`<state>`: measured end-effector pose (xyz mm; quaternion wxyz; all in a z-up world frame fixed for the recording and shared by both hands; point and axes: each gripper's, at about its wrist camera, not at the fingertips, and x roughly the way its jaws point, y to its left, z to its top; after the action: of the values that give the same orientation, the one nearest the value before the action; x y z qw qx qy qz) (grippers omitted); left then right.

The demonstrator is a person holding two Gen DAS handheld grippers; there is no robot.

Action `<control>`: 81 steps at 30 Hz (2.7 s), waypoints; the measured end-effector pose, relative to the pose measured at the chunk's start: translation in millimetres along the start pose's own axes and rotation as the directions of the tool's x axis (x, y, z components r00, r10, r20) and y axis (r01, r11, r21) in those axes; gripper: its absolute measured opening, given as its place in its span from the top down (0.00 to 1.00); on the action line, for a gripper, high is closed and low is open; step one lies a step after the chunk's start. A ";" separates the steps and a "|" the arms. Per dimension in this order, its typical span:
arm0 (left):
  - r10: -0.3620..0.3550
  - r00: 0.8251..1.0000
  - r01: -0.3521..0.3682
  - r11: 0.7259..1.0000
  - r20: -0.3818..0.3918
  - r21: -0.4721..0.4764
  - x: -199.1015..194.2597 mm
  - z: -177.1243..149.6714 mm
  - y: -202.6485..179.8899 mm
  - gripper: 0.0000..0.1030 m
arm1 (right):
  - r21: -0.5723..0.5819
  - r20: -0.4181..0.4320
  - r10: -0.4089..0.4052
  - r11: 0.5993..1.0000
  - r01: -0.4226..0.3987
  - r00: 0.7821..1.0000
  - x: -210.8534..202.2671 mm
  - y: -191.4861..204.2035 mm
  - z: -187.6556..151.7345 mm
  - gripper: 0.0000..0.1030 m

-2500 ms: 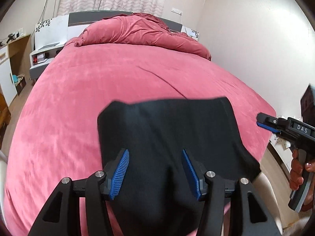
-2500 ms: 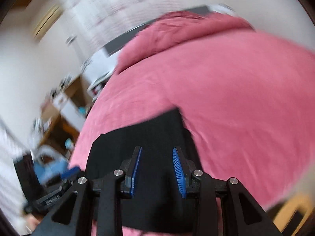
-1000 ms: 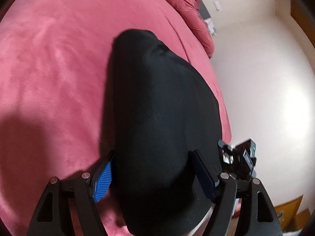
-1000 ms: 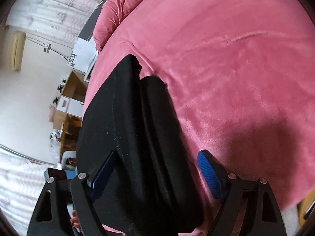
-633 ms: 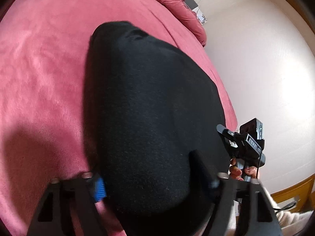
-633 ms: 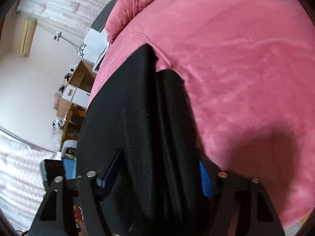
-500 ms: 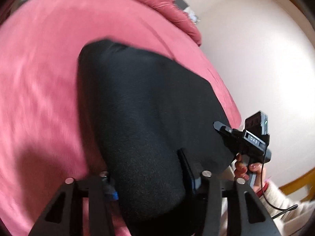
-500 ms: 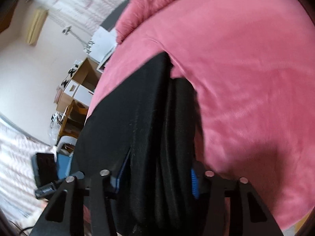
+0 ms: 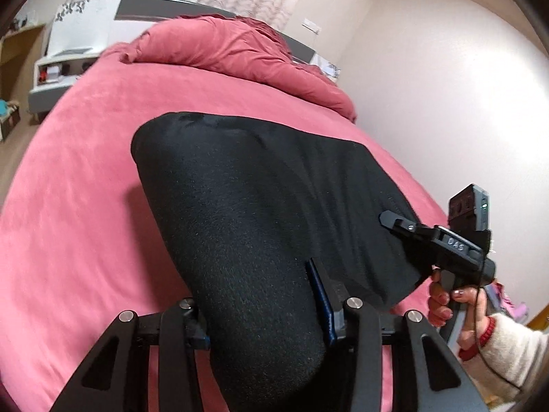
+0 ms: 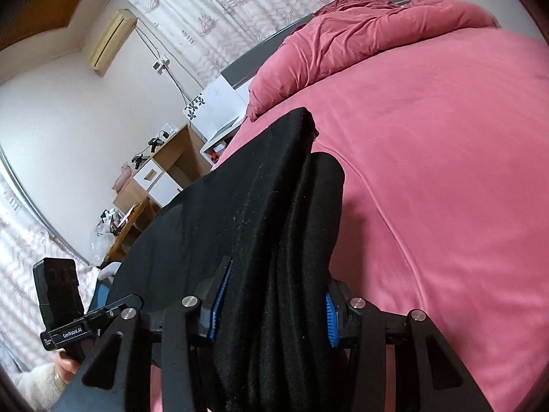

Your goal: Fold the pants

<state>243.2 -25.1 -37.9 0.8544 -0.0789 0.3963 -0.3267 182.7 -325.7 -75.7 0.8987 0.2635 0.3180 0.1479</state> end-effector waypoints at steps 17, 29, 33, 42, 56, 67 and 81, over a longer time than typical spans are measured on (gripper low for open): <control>0.140 0.985 -0.135 0.989 0.100 -0.053 25.2 -47.7 59.0 0.29 | 0.034 0.018 -0.177 0.984 0.176 0.984 44.0 -43.3 -7.4 0.24; 0.288 0.958 -0.287 0.957 -0.011 0.043 15.7 -113.8 17.6 0.31 | -0.063 0.087 -0.425 0.900 0.431 0.901 -15.7 4.3 -65.4 0.20; 0.304 0.953 -0.303 0.952 0.000 0.048 7.3 -132.2 1.6 0.32 | -0.080 0.075 -0.450 0.887 0.456 0.890 -28.8 17.7 -90.9 0.20; 0.438 0.899 -0.437 0.897 0.008 0.068 -1.4 -172.9 -27.9 0.32 | -0.194 -0.015 -0.481 0.861 0.470 0.876 -33.6 38.8 -147.0 0.20; 0.536 0.840 -0.536 0.844 0.086 -0.014 -67.2 -199.0 -62.5 0.32 | -0.286 0.014 -0.496 0.830 0.479 0.868 -64.1 101.7 -189.7 0.00; 0.525 0.835 -0.537 0.843 0.163 0.035 -96.6 -205.7 -85.9 0.31 | -0.234 0.128 -0.481 0.835 0.498 0.867 -87.7 117.2 -180.2 0.00; 0.552 0.823 -0.554 0.832 0.132 -0.026 -90.0 -200.4 -72.7 0.31 | -0.256 0.112 -0.471 0.837 0.483 0.875 -82.4 119.6 -182.7 0.00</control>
<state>18.6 -0.6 -87.9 0.9375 0.0233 0.3416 -0.0619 -9.8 -194.3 -87.6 0.9416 0.0513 0.3299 -0.0435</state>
